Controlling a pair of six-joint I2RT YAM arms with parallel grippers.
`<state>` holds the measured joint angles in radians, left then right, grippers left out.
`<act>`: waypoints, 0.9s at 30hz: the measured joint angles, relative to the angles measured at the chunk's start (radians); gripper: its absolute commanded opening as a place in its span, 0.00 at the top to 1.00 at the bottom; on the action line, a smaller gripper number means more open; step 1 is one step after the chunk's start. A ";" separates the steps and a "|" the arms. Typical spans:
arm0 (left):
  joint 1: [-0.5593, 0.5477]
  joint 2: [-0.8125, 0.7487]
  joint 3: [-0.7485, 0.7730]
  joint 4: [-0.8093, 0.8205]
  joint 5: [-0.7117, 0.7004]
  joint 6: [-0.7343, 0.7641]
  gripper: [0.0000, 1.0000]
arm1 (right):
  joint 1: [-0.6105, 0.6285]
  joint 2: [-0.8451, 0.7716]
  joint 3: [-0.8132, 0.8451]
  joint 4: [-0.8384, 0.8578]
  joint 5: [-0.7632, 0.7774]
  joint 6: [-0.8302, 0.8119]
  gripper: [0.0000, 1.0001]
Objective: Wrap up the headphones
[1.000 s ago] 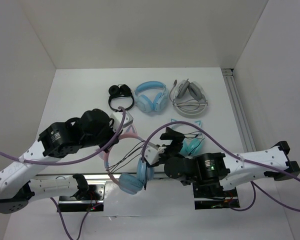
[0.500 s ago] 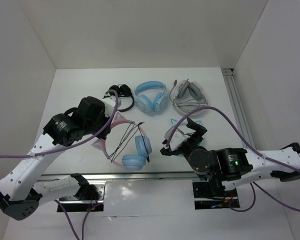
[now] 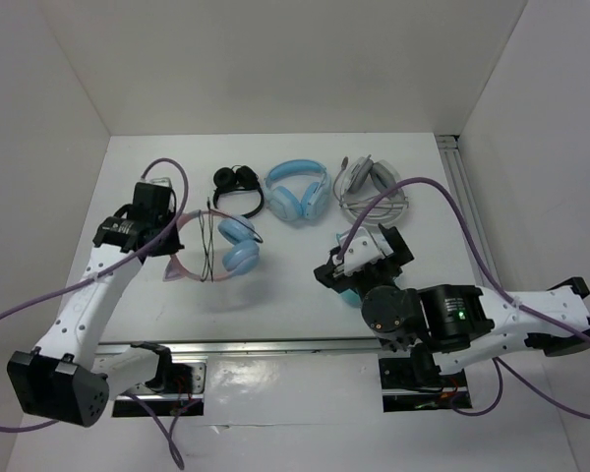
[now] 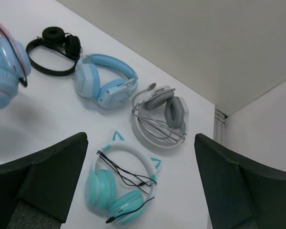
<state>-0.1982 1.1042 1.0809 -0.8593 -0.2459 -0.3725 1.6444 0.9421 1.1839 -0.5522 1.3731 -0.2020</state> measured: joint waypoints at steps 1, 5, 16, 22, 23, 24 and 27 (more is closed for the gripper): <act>0.033 0.011 0.000 0.011 -0.005 -0.014 1.00 | 0.000 0.014 0.015 -0.018 -0.002 0.038 0.00; 0.179 0.076 0.000 0.084 -0.004 -0.055 1.00 | 0.000 0.058 0.046 -0.093 -0.027 0.157 0.00; 0.388 0.142 -0.126 0.211 0.095 -0.089 1.00 | 0.000 0.005 0.044 -0.135 -0.086 0.239 0.00; 0.460 0.193 -0.124 0.261 0.095 -0.165 1.00 | 0.000 0.004 0.044 -0.137 -0.119 0.261 0.00; 0.460 0.213 -0.116 0.269 0.094 -0.181 1.00 | 0.000 0.012 0.044 -0.140 -0.128 0.274 0.00; 0.462 0.243 -0.101 0.274 0.091 -0.197 1.00 | 0.000 0.020 0.044 -0.143 -0.135 0.286 0.00; 0.464 0.357 -0.027 0.293 0.074 -0.231 1.00 | 0.000 0.057 0.044 -0.156 -0.168 0.326 0.00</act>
<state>0.2661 1.4616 1.0538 -0.5659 -0.1719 -0.6033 1.6447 0.9989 1.2278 -0.7086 1.2053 0.1238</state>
